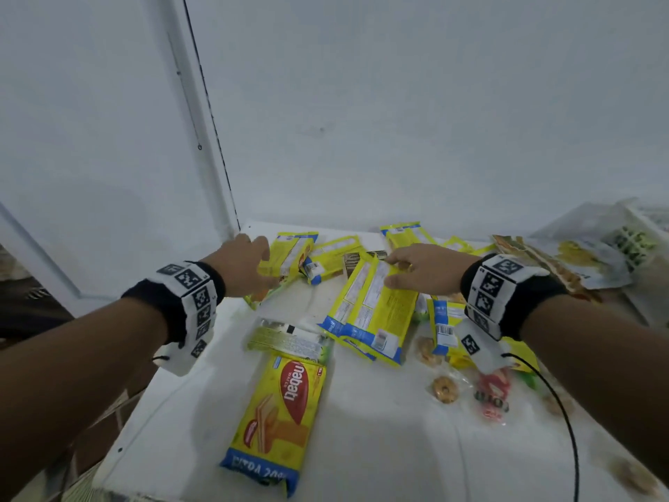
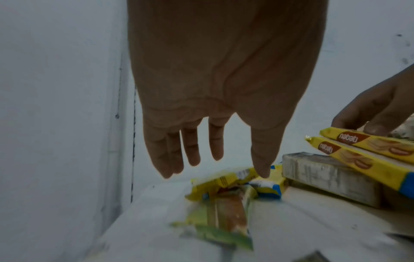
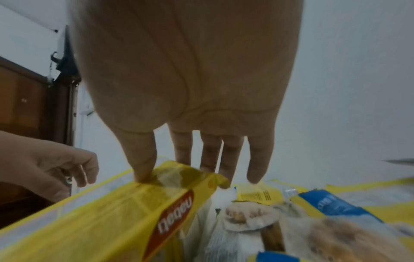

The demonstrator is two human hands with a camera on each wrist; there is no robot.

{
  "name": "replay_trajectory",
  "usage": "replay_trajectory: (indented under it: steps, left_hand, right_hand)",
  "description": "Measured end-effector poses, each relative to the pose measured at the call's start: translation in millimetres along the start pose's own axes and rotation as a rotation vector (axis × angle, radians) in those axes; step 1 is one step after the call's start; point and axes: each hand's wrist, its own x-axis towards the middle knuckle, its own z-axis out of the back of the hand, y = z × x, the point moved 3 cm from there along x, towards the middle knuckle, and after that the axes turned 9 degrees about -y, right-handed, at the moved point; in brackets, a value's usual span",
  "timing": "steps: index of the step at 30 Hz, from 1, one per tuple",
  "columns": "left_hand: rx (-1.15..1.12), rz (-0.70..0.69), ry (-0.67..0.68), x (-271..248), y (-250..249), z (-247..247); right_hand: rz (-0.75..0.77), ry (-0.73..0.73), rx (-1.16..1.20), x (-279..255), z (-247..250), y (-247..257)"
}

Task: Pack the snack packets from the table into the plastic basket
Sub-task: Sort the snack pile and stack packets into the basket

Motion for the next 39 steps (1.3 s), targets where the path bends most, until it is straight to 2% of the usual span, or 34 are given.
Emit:
replay_trajectory:
  steps: [4, 8, 12, 17, 23, 27, 32, 36, 39]
  left_hand:
    - [-0.002, 0.049, 0.073, -6.3, 1.3, -23.5]
    - [-0.017, 0.079, 0.02, -9.4, 0.3, -32.9]
    - [0.03, 0.04, 0.054, -17.1, -7.0, -31.1]
    - [-0.026, 0.011, 0.093, -24.9, -5.6, -32.4]
    - [-0.083, -0.065, 0.117, -36.3, -10.2, 7.4]
    - [-0.206, -0.179, 0.025, -39.5, -20.3, 42.0]
    - [-0.461, -0.26, -0.114, -45.0, -56.3, 48.4]
    - [-0.665, -0.238, -0.156, -47.8, -68.0, 38.0]
    - [-0.77, -0.24, -0.163, -51.5, -74.0, 39.2]
  right_hand:
    - [0.077, -0.101, -0.061, 5.9, -2.7, 6.4]
    - [0.171, -0.12, -0.096, 2.7, -4.4, 19.7]
    - [0.172, -0.088, -0.081, -4.0, -6.5, 23.2]
    - [0.161, -0.099, -0.09, -10.1, -9.5, 22.6]
    - [0.141, -0.176, -0.077, -18.9, -12.4, 16.2]
    - [0.178, -0.318, 0.009, -25.1, -9.9, 17.1]
    - [0.345, -0.378, 0.077, -29.4, -5.3, 36.1]
    - [0.298, -0.398, 0.369, -25.7, 1.8, 39.0]
    - [0.26, -0.344, 0.501, -22.1, 6.3, 37.9]
